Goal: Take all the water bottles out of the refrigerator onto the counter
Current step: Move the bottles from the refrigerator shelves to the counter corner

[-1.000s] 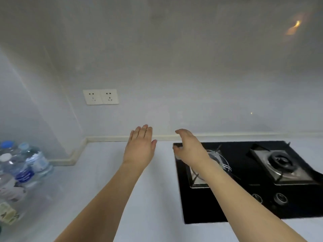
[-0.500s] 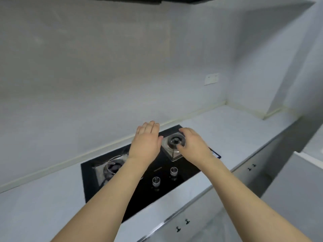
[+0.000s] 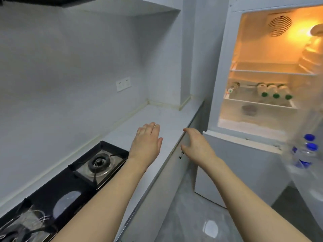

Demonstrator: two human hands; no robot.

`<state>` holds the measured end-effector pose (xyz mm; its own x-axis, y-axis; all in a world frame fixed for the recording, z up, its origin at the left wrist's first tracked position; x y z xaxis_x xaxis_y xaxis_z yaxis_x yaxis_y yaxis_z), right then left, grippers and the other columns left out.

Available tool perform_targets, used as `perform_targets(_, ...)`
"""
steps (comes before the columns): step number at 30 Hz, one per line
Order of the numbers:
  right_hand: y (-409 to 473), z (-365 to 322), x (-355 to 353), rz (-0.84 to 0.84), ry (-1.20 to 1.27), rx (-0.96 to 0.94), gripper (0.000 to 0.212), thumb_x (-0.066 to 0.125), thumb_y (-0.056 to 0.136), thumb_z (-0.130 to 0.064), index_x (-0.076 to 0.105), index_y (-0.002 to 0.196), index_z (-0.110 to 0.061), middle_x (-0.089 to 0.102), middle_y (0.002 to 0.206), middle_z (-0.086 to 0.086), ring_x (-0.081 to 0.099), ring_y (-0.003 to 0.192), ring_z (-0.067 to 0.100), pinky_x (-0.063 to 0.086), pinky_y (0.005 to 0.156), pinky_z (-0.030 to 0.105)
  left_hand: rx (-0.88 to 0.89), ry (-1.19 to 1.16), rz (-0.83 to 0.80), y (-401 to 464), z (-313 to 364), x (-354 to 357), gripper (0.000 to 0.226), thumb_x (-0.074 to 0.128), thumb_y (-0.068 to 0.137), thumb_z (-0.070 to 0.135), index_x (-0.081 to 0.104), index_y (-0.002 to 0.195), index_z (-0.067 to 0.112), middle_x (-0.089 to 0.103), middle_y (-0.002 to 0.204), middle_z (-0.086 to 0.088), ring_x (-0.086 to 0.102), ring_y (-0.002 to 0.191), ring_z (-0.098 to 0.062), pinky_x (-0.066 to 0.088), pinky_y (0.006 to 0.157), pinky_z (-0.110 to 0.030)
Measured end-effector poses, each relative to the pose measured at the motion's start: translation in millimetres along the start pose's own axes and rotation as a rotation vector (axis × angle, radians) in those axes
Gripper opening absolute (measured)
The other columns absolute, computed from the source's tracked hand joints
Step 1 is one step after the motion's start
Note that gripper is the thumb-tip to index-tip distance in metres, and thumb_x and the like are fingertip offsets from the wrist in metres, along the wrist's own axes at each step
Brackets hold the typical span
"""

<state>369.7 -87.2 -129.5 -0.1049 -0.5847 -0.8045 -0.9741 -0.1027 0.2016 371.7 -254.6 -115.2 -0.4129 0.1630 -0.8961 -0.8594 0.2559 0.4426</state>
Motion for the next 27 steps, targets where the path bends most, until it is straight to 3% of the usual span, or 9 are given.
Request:
perform_targets(9,73.5,101.8,-41.9,0.101,-0.055,0.143,0.058,0.055,0.091,-0.019,0.036,0.146,-0.012,0.038,0.150,0.005,0.036,0.137,0.019,0.028,0.109,0.027,0.176,-0.143,0.082,124.8,60.9,69.8,0.038,0.070,0.088,0.018,0.060,0.120,-0.001,0.061,0.125,-0.019,0.059,0.112,-0.037,0.049,0.097,-0.046)
perform_targets(19,198.8,195.9,-101.9,0.227,-0.076,0.274,0.056,0.058,0.091,-0.021,0.038,0.143,-0.014,0.040,0.149,0.002,0.039,0.135,0.019,0.030,0.110,0.029,0.236,-0.336,0.042,295.3,101.4,135.6,0.046,0.047,0.102,0.028,0.042,0.143,0.007,0.043,0.148,-0.009,0.039,0.136,-0.027,0.035,0.112,-0.036)
perform_targets(27,235.8,287.0,-160.8,0.382,-0.063,0.436,0.053,0.059,0.087,-0.020,0.046,0.138,-0.016,0.050,0.141,0.001,0.046,0.130,0.020,0.036,0.108,0.033,0.359,-0.556,-0.052,372.4,202.8,182.3,0.044,0.047,0.101,0.027,0.044,0.142,0.010,0.045,0.146,-0.006,0.042,0.134,-0.024,0.037,0.110,-0.035)
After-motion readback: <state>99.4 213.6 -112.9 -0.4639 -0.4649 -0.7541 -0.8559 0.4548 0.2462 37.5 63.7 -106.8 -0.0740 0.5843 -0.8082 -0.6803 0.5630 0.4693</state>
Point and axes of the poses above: each hand's wrist, its own y-axis towards the middle knuckle, its own x-axis out of the palm, z = x × y, the point moved 6 cm from there along y, towards the middle knuckle
